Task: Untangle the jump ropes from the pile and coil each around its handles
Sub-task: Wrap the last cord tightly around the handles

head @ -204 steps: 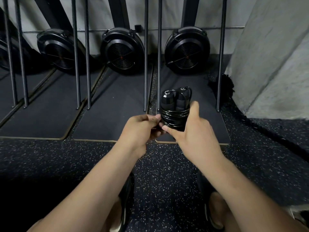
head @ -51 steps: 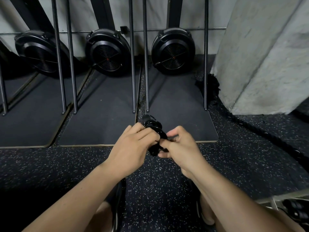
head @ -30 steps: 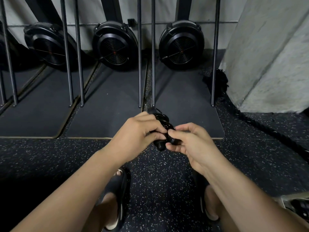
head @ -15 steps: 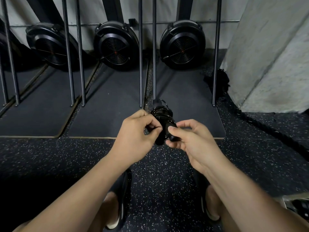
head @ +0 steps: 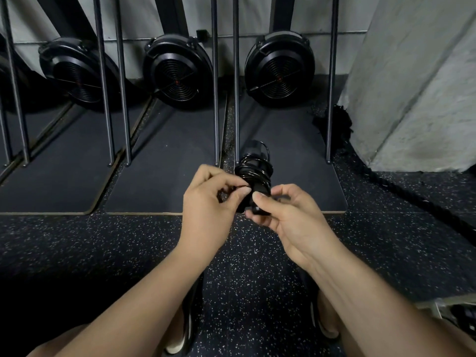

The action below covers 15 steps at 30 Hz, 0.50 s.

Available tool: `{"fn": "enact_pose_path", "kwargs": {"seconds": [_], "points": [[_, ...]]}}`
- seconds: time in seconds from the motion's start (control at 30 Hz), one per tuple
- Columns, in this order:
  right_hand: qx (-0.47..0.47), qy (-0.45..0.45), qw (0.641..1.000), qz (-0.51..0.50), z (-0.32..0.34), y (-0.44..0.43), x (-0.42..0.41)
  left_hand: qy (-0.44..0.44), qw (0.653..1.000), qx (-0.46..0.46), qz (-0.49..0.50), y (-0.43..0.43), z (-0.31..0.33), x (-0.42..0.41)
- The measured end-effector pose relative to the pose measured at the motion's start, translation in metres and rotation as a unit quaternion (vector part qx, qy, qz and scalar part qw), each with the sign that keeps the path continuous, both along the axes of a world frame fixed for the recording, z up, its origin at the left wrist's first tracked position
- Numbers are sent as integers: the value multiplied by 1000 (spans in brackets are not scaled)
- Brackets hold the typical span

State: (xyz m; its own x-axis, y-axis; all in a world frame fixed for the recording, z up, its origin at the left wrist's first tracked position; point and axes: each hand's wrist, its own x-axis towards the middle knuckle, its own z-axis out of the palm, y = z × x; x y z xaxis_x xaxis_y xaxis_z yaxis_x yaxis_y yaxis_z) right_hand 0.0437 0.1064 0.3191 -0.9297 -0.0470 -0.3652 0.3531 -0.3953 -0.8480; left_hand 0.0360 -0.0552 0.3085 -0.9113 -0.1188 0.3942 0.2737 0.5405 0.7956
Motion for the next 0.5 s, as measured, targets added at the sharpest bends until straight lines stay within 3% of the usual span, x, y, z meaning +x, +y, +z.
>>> {"fn": "enact_pose_path", "kwargs": {"seconds": [0.07,0.13,0.23,0.27,0.4,0.5], "points": [[-10,6,1000,15,2,4,0,-113,984,140,18,1,0,-3],[-3,19,999,30,4,8,-1,-195,946,259,6,3,-2,-6],[41,28,997,65,8,11,-1,-279,897,334,-82,8,0,-7],[76,28,993,88,9,13,-2,-288,890,336,-111,9,0,-6],[201,20,961,190,23,34,-6,-277,919,240,-149,14,0,-4],[210,-22,959,189,38,55,-14,-282,913,244,-164,14,-1,-4]]}}
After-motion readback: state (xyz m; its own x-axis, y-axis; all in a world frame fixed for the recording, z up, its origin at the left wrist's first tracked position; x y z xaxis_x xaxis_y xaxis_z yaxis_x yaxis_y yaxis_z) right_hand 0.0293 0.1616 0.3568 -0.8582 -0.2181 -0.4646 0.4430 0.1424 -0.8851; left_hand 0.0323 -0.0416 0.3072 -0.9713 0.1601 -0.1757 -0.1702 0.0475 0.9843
